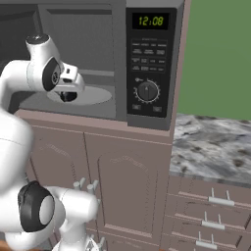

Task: Pick the mug from the counter and place it inside the microwave. Then close the microwave.

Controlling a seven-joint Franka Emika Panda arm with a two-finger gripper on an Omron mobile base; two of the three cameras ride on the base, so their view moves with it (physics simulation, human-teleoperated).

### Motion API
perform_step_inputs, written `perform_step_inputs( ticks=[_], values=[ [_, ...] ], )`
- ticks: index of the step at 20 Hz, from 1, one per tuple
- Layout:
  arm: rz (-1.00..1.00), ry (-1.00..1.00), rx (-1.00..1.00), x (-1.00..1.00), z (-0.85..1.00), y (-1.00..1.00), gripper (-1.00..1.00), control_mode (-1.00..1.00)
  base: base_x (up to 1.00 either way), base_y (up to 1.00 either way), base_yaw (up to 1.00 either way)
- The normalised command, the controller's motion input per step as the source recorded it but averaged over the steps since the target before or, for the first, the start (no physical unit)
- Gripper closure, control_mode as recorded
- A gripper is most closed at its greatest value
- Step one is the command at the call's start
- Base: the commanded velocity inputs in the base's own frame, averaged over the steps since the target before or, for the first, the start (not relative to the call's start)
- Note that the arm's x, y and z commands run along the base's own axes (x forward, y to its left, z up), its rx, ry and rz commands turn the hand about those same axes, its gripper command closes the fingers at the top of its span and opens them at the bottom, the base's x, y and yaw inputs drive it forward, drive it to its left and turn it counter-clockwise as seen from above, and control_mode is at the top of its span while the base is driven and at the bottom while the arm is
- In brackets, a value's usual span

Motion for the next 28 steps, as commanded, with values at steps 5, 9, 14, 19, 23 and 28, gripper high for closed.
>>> perform_step_inputs(
  ticks=[5,9,14,19,23,28],
  values=[
    [0.00,0.00,0.00,0.21,-0.09,0.00,1.00,-1.00,0.00,0.00,0.00],
    [0.00,0.00,0.00,0.38,-0.12,0.00,1.00,-1.00,0.00,0.00,0.00],
    [0.00,0.00,0.00,0.35,-0.17,0.00,1.00,-1.00,0.00,0.00,0.00],
    [0.00,0.00,0.00,0.25,-0.32,0.00,1.00,-1.00,0.00,0.00,0.00],
    [0.00,0.00,0.00,0.05,-0.18,0.00,1.00,-1.00,0.00,0.00,0.00],
    [0.00,0.00,0.00,0.00,0.00,0.00,-1.00,-1.00,0.00,0.00,0.00]
  ],
)
